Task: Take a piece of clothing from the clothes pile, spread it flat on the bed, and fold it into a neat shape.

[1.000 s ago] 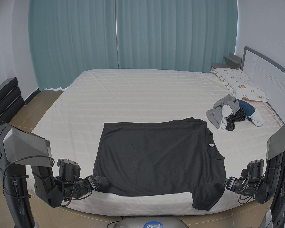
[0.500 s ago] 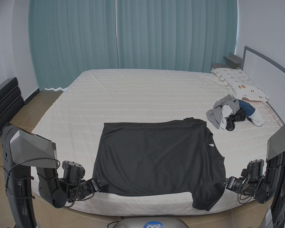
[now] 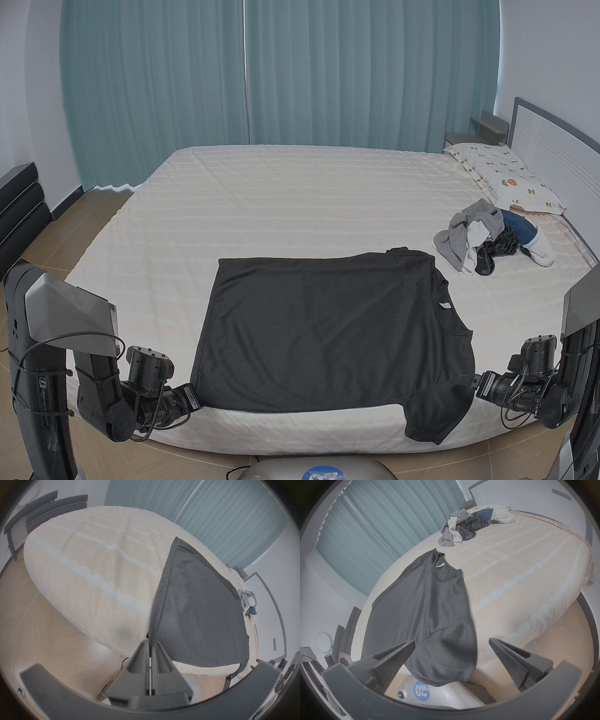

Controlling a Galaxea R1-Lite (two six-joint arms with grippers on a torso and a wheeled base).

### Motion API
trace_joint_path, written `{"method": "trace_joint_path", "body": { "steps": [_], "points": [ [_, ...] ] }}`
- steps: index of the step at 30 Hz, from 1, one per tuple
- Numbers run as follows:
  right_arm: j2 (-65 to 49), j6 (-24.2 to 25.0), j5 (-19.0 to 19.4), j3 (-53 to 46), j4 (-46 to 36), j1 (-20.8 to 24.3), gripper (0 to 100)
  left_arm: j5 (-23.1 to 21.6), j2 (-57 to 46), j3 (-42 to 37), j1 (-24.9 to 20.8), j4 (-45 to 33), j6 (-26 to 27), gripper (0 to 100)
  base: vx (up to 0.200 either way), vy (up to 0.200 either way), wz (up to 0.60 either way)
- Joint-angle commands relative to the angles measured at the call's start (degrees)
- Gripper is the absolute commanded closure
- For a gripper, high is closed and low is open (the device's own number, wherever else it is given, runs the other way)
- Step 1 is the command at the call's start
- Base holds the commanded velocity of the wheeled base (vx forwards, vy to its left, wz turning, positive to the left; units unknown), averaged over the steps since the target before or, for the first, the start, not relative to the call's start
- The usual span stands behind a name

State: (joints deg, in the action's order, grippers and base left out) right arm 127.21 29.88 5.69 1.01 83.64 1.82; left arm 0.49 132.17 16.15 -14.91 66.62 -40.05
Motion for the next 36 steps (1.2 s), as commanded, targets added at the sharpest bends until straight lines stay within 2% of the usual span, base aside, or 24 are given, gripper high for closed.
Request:
{"method": "trace_joint_path", "body": {
  "steps": [1, 4, 14, 15, 23, 36],
  "points": [
    [0.0, 0.0, 0.0, -1.0, -0.1, 0.0, 0, 0.0, -0.4, -0.8, 1.2, 0.0, 1.4, 100, 0.000, 0.000, 0.00],
    [0.0, 0.0, 0.0, -1.0, -0.1, 0.0, 0, 0.0, -0.3, -1.7, 1.9, 0.1, 3.0, 100, 0.000, 0.000, 0.00],
    [0.1, 0.0, 0.0, -1.0, -0.1, 0.0, 0, -0.2, -0.2, -1.5, 1.6, 0.6, 2.7, 100, 0.000, 0.000, 0.00],
    [0.1, 0.0, 0.0, -1.0, -0.1, 0.0, 0, -0.2, -0.2, -1.5, 1.6, 0.6, 2.7, 0, 0.000, 0.000, 0.00],
    [0.2, 0.1, 0.1, -1.0, 0.0, 0.0, 0, -6.5, -1.2, -1.0, 1.6, 1.5, 2.3, 0, 0.000, 0.000, 0.00],
    [0.2, -0.1, 0.1, -1.0, 0.3, 0.0, 0, -7.2, -0.4, 1.8, 0.1, 1.3, 2.3, 0, 0.000, 0.000, 0.00]
  ]
}}
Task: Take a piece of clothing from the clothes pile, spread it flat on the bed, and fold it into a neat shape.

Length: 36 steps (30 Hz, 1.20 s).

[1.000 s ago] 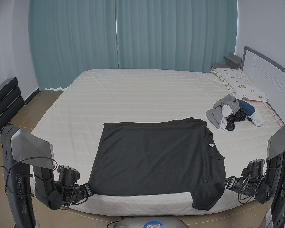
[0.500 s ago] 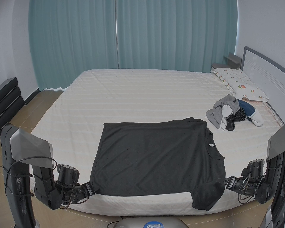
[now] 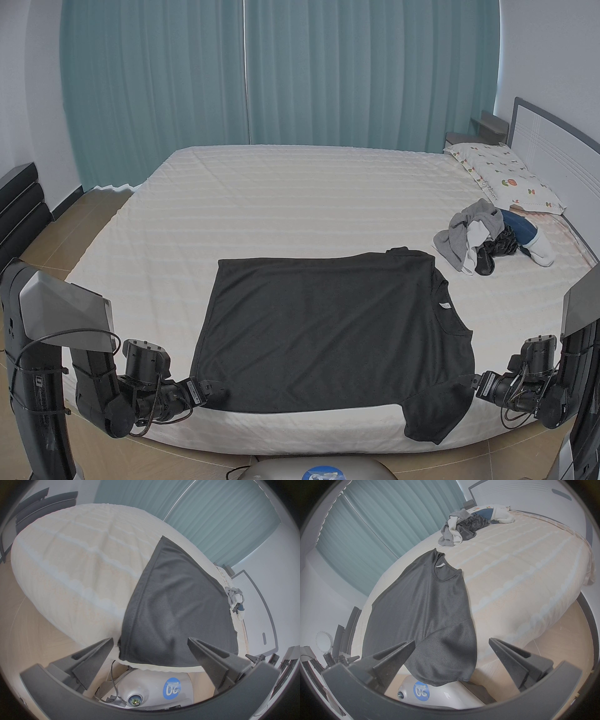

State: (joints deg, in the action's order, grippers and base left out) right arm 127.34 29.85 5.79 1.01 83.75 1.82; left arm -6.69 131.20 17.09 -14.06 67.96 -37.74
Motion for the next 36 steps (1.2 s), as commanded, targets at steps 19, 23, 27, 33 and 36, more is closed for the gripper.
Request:
{"method": "trace_joint_path", "body": {
  "steps": [19, 23, 27, 33, 36],
  "points": [
    [0.1, 0.6, 0.2, -1.0, 1.0, 0.1, 0, 0.9, 0.4, 0.6, -1.2, 0.2, -5.7, 100, 0.000, 0.000, 0.00],
    [0.3, 0.6, 0.2, -1.0, 1.0, 0.1, 0, 1.0, -0.2, 0.5, -0.9, 0.2, -8.0, 100, 0.000, 0.000, 0.00],
    [0.5, 0.6, 0.4, -1.0, 1.0, 0.1, 0, 1.1, -0.8, -0.1, -0.5, 0.3, -8.2, 100, 0.000, 0.000, 0.00],
    [0.9, 0.6, 0.5, -1.0, 1.0, 0.5, 0, 0.5, -1.5, -0.9, -0.1, 1.0, -11.4, 100, 0.000, 0.000, 0.00],
    [1.9, 0.5, 0.4, -0.7, 1.2, 0.6, 0, 0.3, -1.6, -0.9, 0.0, 1.8, -12.6, 100, 0.000, 0.000, 0.00]
  ]
}}
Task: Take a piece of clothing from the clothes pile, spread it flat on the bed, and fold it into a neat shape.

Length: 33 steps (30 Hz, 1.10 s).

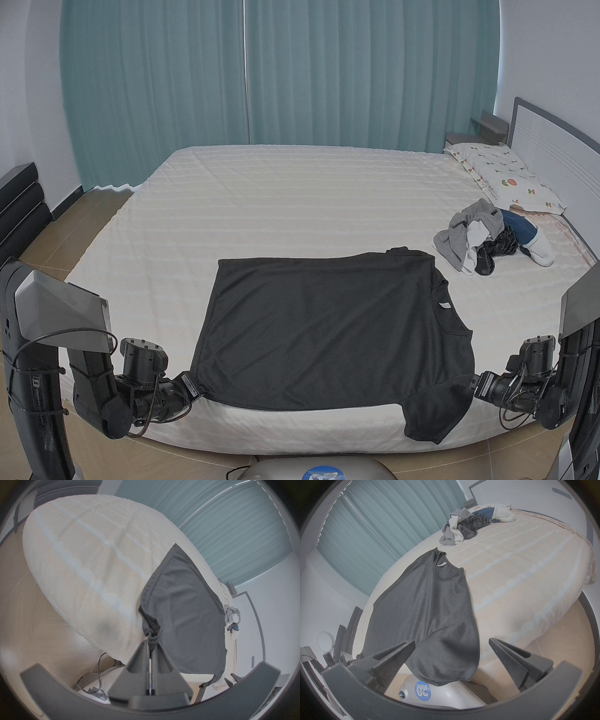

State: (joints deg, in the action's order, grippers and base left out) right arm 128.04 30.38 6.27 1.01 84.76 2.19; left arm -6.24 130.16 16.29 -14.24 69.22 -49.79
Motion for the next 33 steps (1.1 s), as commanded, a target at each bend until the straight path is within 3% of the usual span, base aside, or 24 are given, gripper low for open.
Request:
{"method": "trace_joint_path", "body": {
  "steps": [1, 13, 20, 29, 33],
  "points": [
    [1.6, -0.1, -0.1, -0.4, 0.2, 0.3, 0, -0.2, -0.5, -0.1, 0.2, 0.7, -0.6, 100, 0.000, 0.000, 0.00],
    [6.5, 0.0, -0.9, 6.5, 1.6, -0.8, 0, -1.4, -2.5, 0.9, 1.6, 1.0, -6.6, 100, 0.000, 0.000, 0.00],
    [8.8, 0.0, -7.2, 9.8, 1.4, 0.9, 0, -2.0, -2.5, 0.8, 1.8, 1.0, -6.6, 100, 0.000, 0.000, 0.00],
    [7.8, -0.5, -7.4, 14.9, -3.0, 1.3, 0, -2.0, -2.4, 0.8, 1.8, 1.0, -6.4, 100, 0.000, 0.000, 0.00],
    [7.1, 0.4, -7.1, 18.3, -9.5, 0.9, 0, -1.9, -2.3, 0.8, 1.8, 1.0, -6.3, 100, 0.000, 0.000, 0.00]
  ]
}}
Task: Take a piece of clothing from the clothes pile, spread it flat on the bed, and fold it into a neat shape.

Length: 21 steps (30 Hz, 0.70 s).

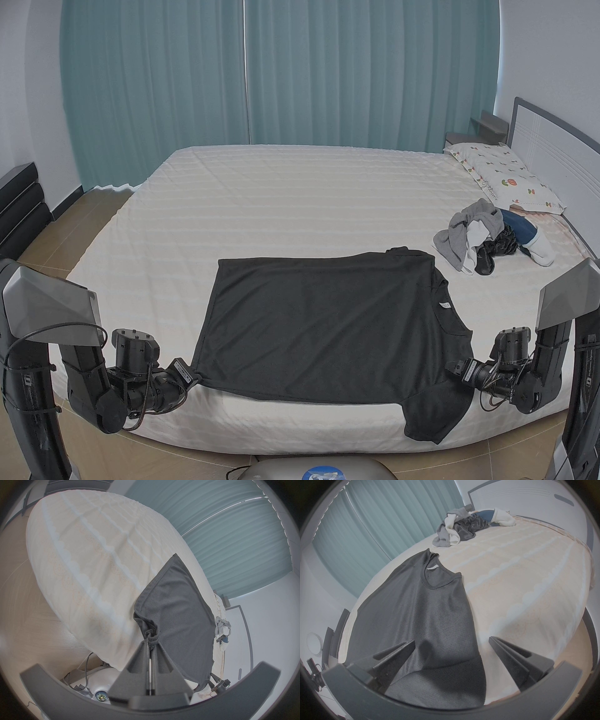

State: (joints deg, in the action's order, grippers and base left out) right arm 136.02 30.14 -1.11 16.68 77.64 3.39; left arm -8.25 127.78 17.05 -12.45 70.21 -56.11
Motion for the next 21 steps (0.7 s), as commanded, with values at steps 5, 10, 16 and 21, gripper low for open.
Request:
{"method": "trace_joint_path", "body": {
  "steps": [5, 10, 16, 21],
  "points": [
    [-2.0, 2.1, 0.9, 3.4, -2.8, -0.4, 0, 0.0, 0.2, 0.0, 0.0, 0.0, 0.1, 100, 0.000, 0.000, 0.00],
    [-0.1, 2.4, 0.9, 4.9, -2.1, -0.3, 100, 0.0, 0.5, -0.7, 0.0, 2.2, 0.1, 100, 0.000, 0.000, 0.00],
    [0.2, 2.6, 0.8, 7.8, -2.3, -2.3, 100, 0.4, 0.8, -1.0, -0.1, 4.1, 0.0, 100, 0.000, 0.000, 0.00],
    [0.2, 5.3, 0.7, 10.7, -2.1, -2.0, 100, 0.7, 0.8, -0.8, -0.1, 4.1, 0.0, 100, 0.000, 0.000, 0.00]
  ]
}}
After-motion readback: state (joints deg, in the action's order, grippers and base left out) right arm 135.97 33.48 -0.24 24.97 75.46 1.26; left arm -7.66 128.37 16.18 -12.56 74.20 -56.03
